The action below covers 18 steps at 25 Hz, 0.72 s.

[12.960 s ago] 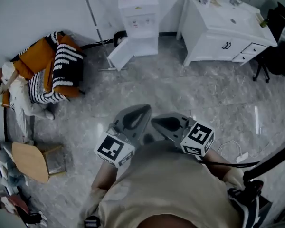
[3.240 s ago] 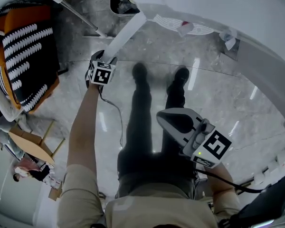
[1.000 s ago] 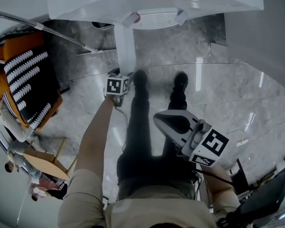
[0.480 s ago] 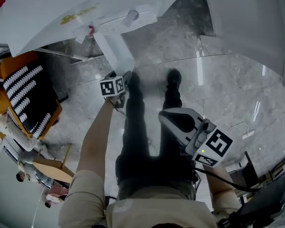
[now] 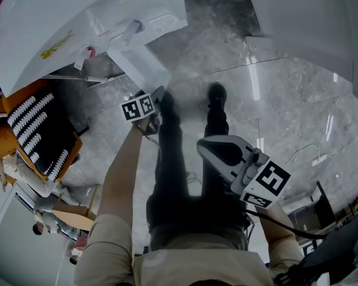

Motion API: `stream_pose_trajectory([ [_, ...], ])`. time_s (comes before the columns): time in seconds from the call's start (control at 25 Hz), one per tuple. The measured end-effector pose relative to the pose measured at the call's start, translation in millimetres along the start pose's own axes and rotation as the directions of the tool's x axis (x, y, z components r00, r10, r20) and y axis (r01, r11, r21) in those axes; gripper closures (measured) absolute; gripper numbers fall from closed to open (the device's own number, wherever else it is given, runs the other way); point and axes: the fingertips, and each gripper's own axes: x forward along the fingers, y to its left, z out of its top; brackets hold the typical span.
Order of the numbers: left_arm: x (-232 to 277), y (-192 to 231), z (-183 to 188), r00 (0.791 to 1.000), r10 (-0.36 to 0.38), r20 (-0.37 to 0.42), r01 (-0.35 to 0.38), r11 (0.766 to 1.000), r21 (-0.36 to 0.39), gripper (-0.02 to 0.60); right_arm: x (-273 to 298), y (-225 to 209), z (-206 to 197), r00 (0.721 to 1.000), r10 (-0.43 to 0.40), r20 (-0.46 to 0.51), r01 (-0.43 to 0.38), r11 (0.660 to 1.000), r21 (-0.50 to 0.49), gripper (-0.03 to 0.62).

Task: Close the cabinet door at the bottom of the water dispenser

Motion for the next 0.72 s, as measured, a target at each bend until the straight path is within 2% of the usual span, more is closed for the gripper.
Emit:
stream_pose_trajectory([
  [0.32,6,-5,2,1.0,-0.008,0.017,0.008,0.999,-0.048,0.278,11,-7,-11,0.999,0.014,-0.033,-0.013,1.0,0.005,0.579],
  [0.6,15,-14,4,0.999,-0.033,-0.027,0.031,0.998,-0.049,0.27,23,-8,-16,0.999,0.017,-0.047,-0.015,0.999,0.029,0.579],
  [0.72,13,-3,6,1.0,-0.017,-0.018,0.015,0.997,-0.07,0.268,35,-14,-24,0.997,0.039,-0.073,-0.038,0.999,0.026,0.579],
])
